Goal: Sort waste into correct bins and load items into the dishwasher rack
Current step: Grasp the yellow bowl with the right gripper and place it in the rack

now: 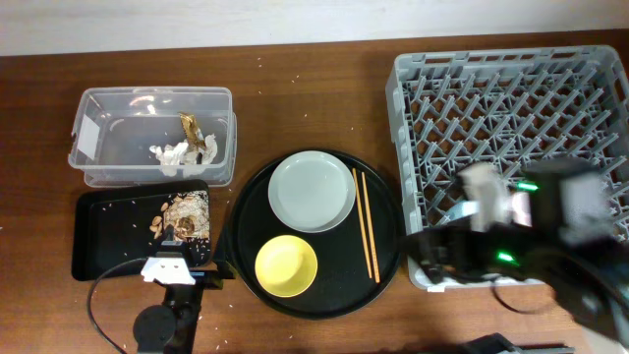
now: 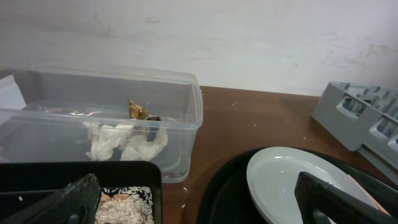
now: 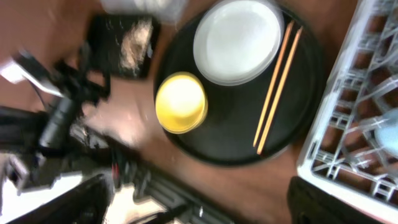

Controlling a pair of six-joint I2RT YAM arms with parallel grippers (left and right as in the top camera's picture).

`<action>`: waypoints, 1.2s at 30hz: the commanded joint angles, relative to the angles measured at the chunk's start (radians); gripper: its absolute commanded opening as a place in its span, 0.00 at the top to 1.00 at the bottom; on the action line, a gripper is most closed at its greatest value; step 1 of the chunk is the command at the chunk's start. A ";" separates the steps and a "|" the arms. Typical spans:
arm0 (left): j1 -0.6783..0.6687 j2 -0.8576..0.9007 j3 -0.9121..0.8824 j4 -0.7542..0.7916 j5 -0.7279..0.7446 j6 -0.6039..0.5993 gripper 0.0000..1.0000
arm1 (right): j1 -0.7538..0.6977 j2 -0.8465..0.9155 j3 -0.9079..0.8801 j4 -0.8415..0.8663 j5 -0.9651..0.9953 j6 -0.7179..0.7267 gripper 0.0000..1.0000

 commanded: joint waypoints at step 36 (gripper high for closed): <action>0.006 -0.008 -0.008 0.001 0.014 0.005 0.01 | 0.019 0.335 -0.176 0.463 1.625 0.529 0.96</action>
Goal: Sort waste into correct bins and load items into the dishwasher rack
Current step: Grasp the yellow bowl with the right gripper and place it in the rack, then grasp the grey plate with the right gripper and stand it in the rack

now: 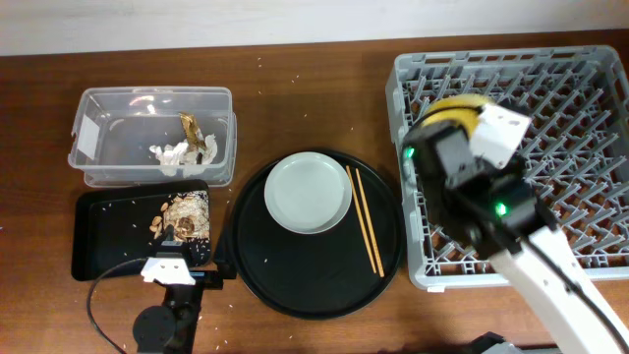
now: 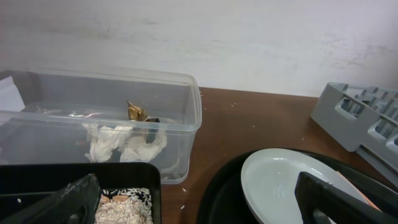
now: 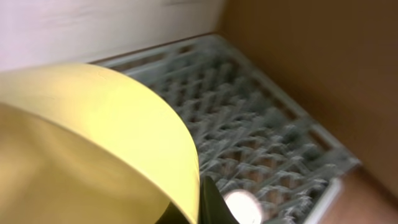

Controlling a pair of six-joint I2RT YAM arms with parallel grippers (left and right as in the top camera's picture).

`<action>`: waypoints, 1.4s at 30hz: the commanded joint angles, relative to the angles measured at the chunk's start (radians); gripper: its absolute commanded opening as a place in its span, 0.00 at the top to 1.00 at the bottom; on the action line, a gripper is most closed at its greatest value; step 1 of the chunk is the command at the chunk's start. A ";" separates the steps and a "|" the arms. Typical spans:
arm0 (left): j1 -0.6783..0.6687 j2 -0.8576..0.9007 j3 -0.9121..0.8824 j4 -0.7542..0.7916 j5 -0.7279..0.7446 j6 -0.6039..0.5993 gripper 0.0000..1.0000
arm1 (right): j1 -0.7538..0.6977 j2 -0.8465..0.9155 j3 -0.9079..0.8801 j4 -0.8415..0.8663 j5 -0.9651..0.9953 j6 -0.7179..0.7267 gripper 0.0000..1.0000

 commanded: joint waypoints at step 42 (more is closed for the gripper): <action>0.006 -0.005 -0.007 -0.001 0.011 0.006 0.01 | 0.226 0.478 -0.338 0.454 -1.138 0.279 0.66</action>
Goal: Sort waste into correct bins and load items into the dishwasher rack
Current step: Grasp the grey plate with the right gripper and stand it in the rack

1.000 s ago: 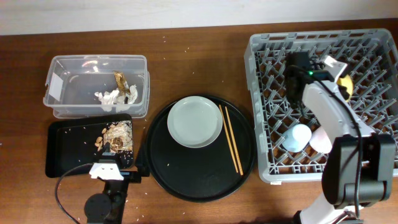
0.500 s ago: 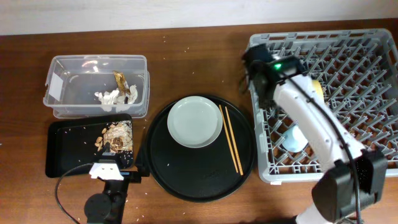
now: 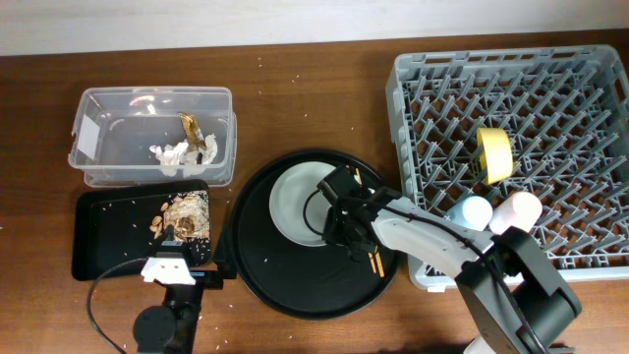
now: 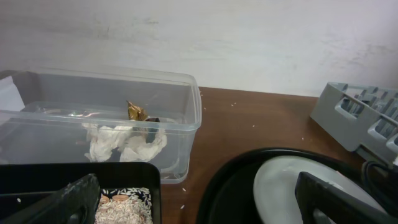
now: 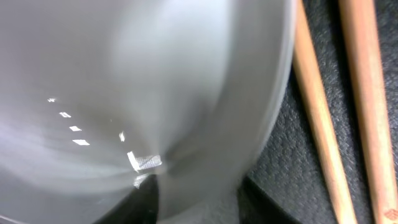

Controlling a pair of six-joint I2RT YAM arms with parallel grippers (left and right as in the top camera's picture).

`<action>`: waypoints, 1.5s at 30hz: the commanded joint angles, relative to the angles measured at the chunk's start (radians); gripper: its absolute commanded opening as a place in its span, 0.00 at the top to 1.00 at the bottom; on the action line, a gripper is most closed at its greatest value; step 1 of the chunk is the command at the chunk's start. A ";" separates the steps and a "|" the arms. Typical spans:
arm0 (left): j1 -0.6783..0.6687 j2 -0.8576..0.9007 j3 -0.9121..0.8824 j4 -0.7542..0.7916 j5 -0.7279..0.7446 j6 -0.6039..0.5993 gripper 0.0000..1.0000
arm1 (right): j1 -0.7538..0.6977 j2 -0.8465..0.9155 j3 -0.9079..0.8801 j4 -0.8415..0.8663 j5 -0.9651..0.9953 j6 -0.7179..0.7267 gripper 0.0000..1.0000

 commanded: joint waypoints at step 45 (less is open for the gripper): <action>0.006 -0.004 -0.007 0.000 0.010 0.005 0.00 | -0.062 -0.412 0.259 -0.433 0.164 -0.494 0.36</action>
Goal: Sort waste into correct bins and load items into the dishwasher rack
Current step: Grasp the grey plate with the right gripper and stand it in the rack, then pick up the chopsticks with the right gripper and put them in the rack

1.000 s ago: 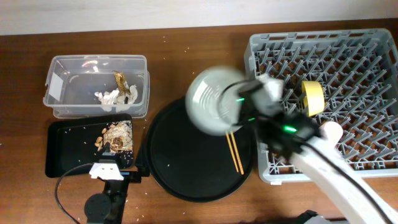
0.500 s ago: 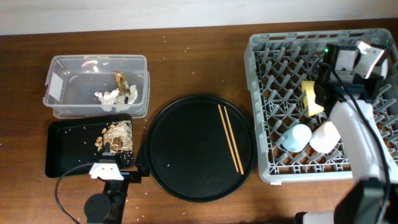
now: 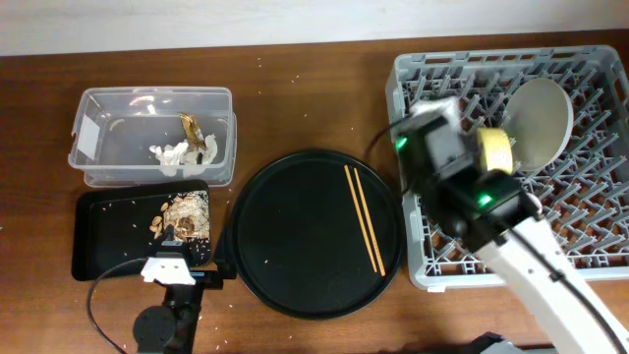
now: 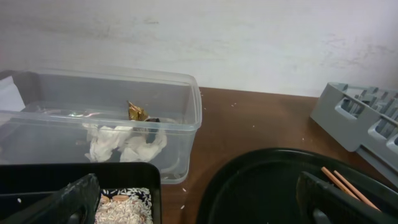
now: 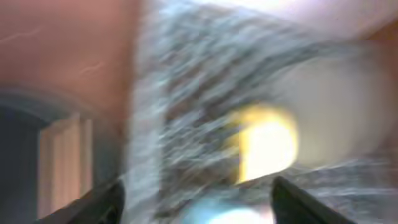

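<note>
The grey dishwasher rack point(image 3: 580, 226) fills the right side. A grey plate point(image 3: 539, 123) stands on edge in its back part, with a yellow bowl point(image 3: 494, 152) on edge just left of it. Two wooden chopsticks point(image 3: 362, 216) lie on the round black tray point(image 3: 295, 256), also in the left wrist view as chopsticks point(image 4: 345, 186). My right gripper point(image 5: 196, 193) is open over the rack's left part with nothing in it; its view is blurred. My left gripper point(image 4: 199, 208) rests open at the front left.
A clear bin point(image 3: 152, 138) at the back left holds crumpled tissue point(image 3: 172, 154) and a brown wrapper point(image 3: 195, 130). In front of it a black rectangular tray point(image 3: 108, 236) holds rice and food scraps point(image 3: 182, 216). Crumbs dot the wooden table.
My right gripper was down on the grey plate on the round tray. Now the plate stands in the rack beside the yellow bowl, and the gripper is open above the rack.
Plate, yellow bowl and chopsticks lay on the round tray. Then my right gripper held the yellow bowl over the rack. Then the bowl stood in the rack and the gripper was at the plate. Now the plate is in the rack too; my left arm has stayed still.
</note>
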Controlling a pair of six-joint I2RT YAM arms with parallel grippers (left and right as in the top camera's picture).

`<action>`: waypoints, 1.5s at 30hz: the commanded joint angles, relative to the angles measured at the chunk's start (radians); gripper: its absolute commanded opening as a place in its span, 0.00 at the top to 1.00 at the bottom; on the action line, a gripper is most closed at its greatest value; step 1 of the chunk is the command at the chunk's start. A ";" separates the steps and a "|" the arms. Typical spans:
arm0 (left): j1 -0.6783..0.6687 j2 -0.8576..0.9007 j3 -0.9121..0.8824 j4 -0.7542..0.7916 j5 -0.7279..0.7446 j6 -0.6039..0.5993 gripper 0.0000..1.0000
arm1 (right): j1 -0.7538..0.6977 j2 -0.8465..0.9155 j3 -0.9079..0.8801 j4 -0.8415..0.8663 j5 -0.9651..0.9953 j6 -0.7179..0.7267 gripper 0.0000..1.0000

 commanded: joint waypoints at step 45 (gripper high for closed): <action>0.006 -0.004 -0.007 0.000 0.011 0.006 0.01 | 0.070 0.439 -0.160 0.185 -0.426 0.371 0.96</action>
